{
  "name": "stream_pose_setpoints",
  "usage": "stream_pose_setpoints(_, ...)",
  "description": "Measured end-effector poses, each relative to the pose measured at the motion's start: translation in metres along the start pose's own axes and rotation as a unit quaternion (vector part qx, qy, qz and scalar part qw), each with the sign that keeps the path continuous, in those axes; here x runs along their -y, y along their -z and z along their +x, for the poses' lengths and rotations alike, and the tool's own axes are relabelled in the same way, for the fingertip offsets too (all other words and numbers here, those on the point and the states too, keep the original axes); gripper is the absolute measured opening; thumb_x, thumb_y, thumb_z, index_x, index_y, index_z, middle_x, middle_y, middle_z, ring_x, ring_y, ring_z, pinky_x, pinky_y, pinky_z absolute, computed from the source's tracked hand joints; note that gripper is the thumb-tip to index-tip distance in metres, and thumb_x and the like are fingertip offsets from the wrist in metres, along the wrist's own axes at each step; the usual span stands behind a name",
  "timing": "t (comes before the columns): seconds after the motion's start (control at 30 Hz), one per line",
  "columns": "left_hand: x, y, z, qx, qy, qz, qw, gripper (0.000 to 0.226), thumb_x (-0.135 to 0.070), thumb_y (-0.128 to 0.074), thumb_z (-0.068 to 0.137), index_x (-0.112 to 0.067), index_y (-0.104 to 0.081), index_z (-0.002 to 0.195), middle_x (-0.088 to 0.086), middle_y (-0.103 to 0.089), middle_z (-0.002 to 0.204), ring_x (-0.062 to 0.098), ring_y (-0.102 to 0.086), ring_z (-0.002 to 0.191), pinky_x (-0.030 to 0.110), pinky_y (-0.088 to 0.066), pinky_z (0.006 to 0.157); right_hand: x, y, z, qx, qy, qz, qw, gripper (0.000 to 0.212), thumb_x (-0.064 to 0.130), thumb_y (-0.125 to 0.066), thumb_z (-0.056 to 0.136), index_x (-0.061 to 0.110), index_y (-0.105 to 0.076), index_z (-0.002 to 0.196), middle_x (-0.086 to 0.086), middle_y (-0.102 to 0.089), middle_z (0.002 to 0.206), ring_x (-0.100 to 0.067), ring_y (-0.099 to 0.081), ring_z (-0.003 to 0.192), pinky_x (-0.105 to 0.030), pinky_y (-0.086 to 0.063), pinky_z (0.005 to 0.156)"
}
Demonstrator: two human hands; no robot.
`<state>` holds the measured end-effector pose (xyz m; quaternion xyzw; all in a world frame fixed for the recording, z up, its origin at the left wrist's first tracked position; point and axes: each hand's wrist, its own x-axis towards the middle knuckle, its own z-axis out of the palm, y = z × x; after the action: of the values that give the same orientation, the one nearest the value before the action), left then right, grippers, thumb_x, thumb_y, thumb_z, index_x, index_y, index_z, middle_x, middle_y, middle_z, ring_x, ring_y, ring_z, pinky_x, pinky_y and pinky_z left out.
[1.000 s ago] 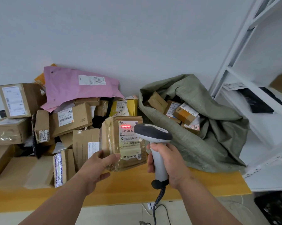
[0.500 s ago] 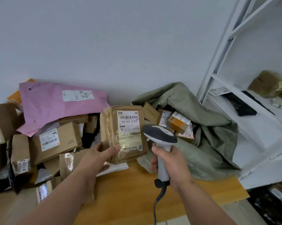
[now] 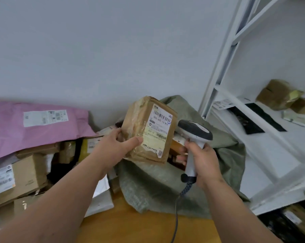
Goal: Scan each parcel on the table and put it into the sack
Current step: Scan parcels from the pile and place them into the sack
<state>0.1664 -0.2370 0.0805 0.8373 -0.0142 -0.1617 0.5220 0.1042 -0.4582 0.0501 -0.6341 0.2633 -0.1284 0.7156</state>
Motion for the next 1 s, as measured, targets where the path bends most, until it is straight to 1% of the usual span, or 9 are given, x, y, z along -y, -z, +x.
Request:
stream_pose_setpoints(0.1,-0.016,-0.02,0.028,0.01,0.053,0.066,0.996,0.112,-0.085,-0.067,0.053,-0.027,-0.043,0.146,0.001,-0.057,0.122,0.023,-0.057,0.109,0.045,-0.045,0.103,0.009,0.019,0.048,0.013,-0.012,-0.009,1.0,0.011,0.017,-0.066,0.092,0.019,-0.061,0.101,-0.006,-0.072,0.092,-0.024,-0.075,0.075,-0.041,-0.058,0.069)
stream_pose_setpoints(0.17,-0.022,-0.031,0.042,0.018,0.09,0.09,0.992,0.114,-0.089,-0.064,0.045,-0.027,-0.05,0.141,0.004,-0.059,0.124,0.026,-0.056,0.114,0.049,-0.042,0.107,0.012,0.028,0.078,0.03,-0.017,-0.019,0.999,0.008,0.018,-0.065,0.092,0.021,-0.06,0.098,-0.003,-0.071,0.094,-0.027,-0.075,0.083,-0.038,-0.056,0.068)
stream_pose_setpoints(0.33,-0.022,-0.053,0.067,-0.028,0.141,0.108,0.984,0.085,-0.076,-0.061,0.072,-0.023,-0.054,0.137,0.005,-0.06,0.129,0.026,-0.055,0.118,0.043,-0.041,0.106,0.01,0.027,0.142,0.091,-0.076,-0.04,0.992,0.007,0.022,-0.067,0.092,0.023,-0.063,0.098,-0.003,-0.072,0.09,-0.023,-0.073,0.084,-0.04,-0.06,0.08)
stream_pose_setpoints(0.43,-0.022,-0.061,0.077,-0.05,0.157,0.115,0.98,0.084,-0.077,-0.057,0.075,-0.023,-0.052,0.139,0.003,-0.061,0.125,0.025,-0.055,0.118,0.04,-0.04,0.1,0.005,0.022,0.168,0.125,-0.096,-0.087,0.984,0.021,0.03,-0.068,0.089,0.019,-0.066,0.107,-0.008,-0.072,0.093,-0.027,-0.071,0.088,-0.045,-0.057,0.085)
stream_pose_setpoints(0.5,-0.024,-0.064,0.083,-0.071,0.164,0.118,0.977,0.084,-0.077,-0.055,0.077,-0.022,-0.051,0.14,0.001,-0.062,0.116,0.023,-0.056,0.113,0.037,-0.04,0.093,0.002,0.019,0.182,0.136,-0.107,-0.099,0.98,0.026,0.033,-0.068,0.089,0.018,-0.065,0.109,-0.01,-0.07,0.094,-0.029,-0.067,0.088,-0.042,-0.054,0.083)
stream_pose_setpoints(0.6,-0.025,-0.068,0.096,-0.1,0.172,0.132,0.971,0.089,-0.081,-0.054,0.074,-0.021,-0.051,0.141,0.001,-0.064,0.112,0.023,-0.059,0.108,0.037,-0.047,0.095,0.004,0.011,0.202,0.13,-0.112,-0.092,0.981,0.028,0.033,-0.068,0.089,0.017,-0.063,0.111,-0.011,-0.065,0.098,-0.029,-0.063,0.09,-0.041,-0.052,0.083)
stream_pose_setpoints(0.73,-0.024,-0.072,0.112,-0.119,0.18,0.13,0.968,0.091,-0.082,-0.054,0.072,-0.021,-0.052,0.14,-0.005,-0.063,0.098,0.023,-0.062,0.1,0.044,-0.055,0.091,0.017,0.0,0.223,0.116,-0.071,-0.078,0.988,0.032,0.033,-0.068,0.087,0.019,-0.062,0.115,-0.006,-0.065,0.106,-0.026,-0.062,0.102,-0.046,-0.05,0.096)
stream_pose_setpoints(0.83,-0.028,-0.077,0.122,-0.136,0.184,0.118,0.966,0.09,-0.081,-0.055,0.073,-0.021,-0.052,0.14,0.0,-0.064,0.105,0.022,-0.062,0.097,0.042,-0.057,0.086,0.04,-0.012,0.233,0.109,-0.015,-0.052,0.993,0.026,0.033,-0.069,0.085,0.023,-0.064,0.108,-0.002,-0.069,0.107,-0.022,-0.064,0.104,-0.046,-0.05,0.099)
stream_pose_setpoints(1.0,-0.034,-0.089,0.142,-0.161,0.182,0.073,0.967,0.098,-0.082,-0.06,0.066,-0.018,-0.046,0.139,0.003,-0.062,0.113,0.021,-0.062,0.094,0.04,-0.059,0.079,0.09,-0.031,0.233,0.122,0.079,0.016,0.989,0.015,0.027,-0.069,0.086,0.018,-0.065,0.097,0.006,-0.065,0.082,-0.011,-0.062,0.08,-0.031,-0.05,0.075)
